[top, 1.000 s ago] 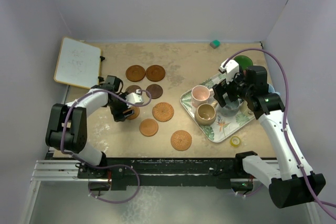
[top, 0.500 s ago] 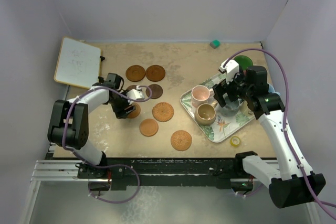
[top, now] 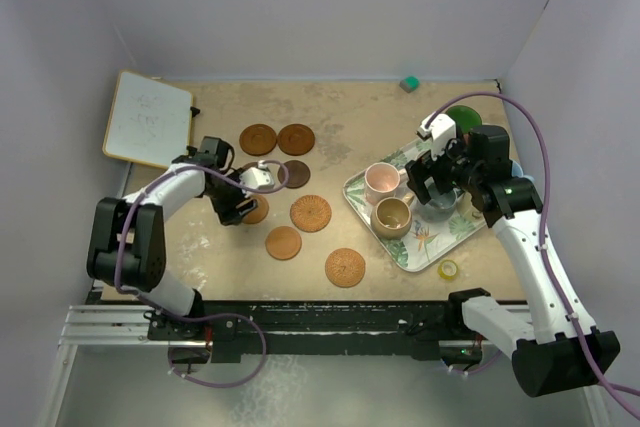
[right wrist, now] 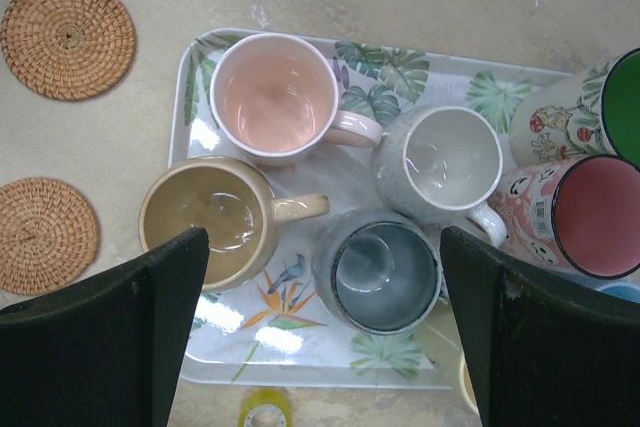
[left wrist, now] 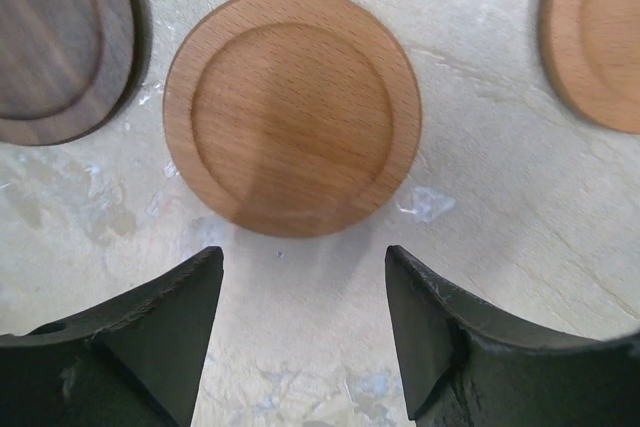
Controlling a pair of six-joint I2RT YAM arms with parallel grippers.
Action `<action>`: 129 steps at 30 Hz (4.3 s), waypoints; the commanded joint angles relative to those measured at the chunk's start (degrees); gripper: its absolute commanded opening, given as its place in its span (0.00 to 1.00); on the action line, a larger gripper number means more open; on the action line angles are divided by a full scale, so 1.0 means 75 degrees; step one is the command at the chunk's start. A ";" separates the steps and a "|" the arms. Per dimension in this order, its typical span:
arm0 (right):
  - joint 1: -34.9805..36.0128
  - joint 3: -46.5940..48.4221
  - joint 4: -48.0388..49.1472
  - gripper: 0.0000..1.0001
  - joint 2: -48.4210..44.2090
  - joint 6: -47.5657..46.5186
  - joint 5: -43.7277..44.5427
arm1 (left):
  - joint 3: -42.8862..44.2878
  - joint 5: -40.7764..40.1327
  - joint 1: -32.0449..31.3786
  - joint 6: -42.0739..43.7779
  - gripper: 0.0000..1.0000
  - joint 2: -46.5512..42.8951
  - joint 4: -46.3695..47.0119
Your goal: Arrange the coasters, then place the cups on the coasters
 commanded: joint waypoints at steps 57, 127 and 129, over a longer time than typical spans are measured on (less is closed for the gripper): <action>-0.0192 0.0021 0.0104 1.00 -0.0115 -0.0062 -0.0164 | 0.3006 0.2038 -0.4101 -0.3346 0.49 0.2545 0.0128; -0.0282 0.0024 0.0096 1.00 -0.0186 -0.0127 -0.0145 | -0.1739 -0.0702 -0.4361 -0.0030 0.71 -0.0918 0.2478; -0.0282 0.0022 0.0096 1.00 -0.0195 -0.0127 -0.0157 | -0.1688 -0.0920 -0.4356 -0.0062 0.68 -0.0794 0.2629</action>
